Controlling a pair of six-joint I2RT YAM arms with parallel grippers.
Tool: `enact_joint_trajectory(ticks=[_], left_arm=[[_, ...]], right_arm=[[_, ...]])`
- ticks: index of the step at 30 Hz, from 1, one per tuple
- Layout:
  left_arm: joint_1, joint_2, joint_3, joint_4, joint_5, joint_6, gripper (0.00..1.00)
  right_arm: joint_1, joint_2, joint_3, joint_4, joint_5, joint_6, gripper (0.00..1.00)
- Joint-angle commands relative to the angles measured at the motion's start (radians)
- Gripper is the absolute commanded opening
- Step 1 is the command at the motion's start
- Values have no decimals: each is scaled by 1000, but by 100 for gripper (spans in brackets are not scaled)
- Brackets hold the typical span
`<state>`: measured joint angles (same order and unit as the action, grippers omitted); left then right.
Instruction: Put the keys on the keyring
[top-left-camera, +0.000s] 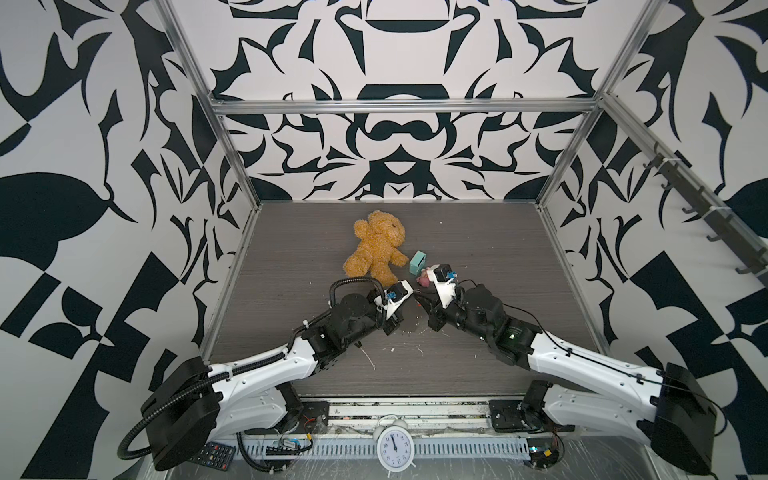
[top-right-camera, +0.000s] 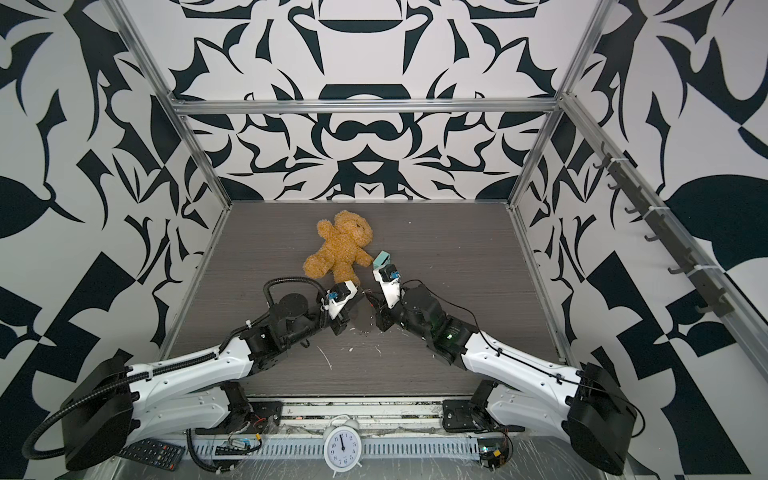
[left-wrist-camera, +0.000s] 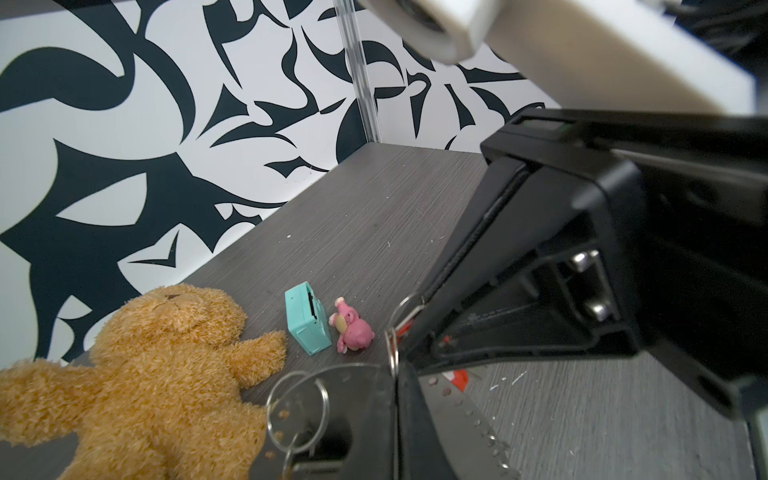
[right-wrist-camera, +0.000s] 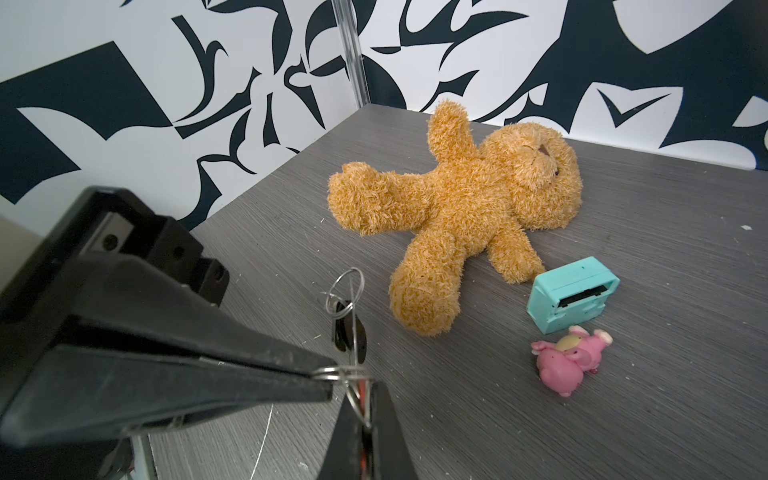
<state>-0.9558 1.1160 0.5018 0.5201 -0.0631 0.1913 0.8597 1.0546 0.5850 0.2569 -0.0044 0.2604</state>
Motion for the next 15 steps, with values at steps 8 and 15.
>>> enact_joint_trajectory(ticks=[8,15], left_arm=[[0,-26,-6,30,22,-4,24],[0,-7,17,4,47,-4,28]], right_arm=[[-4,-35,3,18,80,-38,0],[27,-36,9,18,101,-64,0]])
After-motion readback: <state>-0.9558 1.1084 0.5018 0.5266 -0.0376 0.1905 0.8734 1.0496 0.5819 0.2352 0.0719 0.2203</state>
